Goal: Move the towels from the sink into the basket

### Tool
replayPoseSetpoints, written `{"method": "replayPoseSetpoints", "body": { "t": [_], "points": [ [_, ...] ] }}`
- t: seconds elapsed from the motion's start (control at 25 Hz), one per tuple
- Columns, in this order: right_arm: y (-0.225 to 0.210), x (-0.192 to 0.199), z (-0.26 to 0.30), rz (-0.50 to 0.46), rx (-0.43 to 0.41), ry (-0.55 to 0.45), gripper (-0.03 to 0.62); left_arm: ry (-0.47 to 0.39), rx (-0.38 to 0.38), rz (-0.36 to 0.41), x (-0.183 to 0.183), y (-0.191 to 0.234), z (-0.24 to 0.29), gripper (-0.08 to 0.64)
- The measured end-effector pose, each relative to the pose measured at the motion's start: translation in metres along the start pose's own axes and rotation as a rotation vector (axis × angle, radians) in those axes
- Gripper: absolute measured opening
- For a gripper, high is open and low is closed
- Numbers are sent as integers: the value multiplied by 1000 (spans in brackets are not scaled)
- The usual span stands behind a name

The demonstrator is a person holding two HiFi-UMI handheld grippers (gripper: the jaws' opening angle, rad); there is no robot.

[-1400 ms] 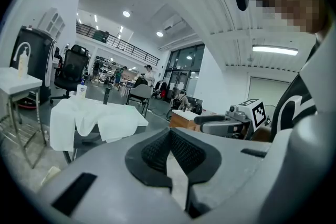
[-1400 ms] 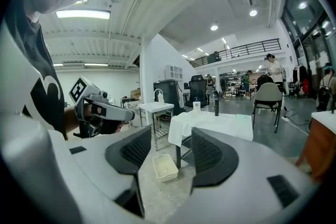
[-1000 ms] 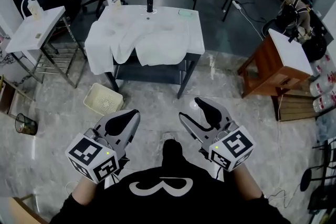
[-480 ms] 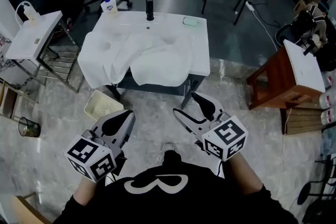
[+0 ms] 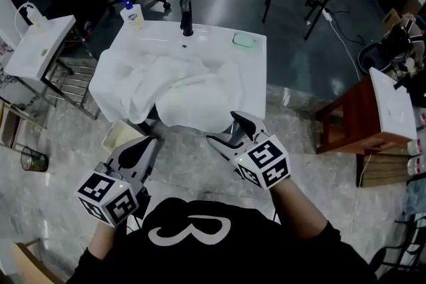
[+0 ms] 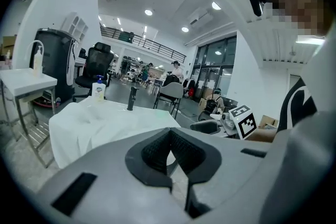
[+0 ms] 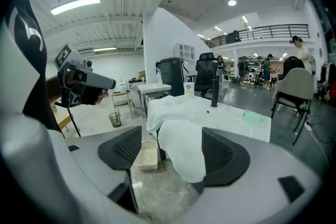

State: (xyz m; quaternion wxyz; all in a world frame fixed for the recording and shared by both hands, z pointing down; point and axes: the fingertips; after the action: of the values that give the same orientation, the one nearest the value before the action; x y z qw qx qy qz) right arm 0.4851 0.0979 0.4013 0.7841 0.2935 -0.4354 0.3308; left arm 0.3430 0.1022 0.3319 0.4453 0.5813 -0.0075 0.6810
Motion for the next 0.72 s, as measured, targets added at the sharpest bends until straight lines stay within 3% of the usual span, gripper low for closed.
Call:
{"method": "replayPoseSetpoints", "body": {
  "t": [0.24,0.72],
  "points": [
    [-30,23,47,-21,10,89,352,18,-7,-45,-6,31,22,6],
    [-90,68,122,90,128,298,364,113,38,-75,-44,105,81,6]
  ]
}}
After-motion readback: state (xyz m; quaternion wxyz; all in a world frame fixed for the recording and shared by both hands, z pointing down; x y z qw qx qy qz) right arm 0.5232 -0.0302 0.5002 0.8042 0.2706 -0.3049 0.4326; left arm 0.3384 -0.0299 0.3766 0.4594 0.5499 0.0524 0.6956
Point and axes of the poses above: the fingertips, and each gripper's own axes: z forward along the fingers, y to its left, x out of its underside, and after that the axes turned 14 degrees about -z, right-handed
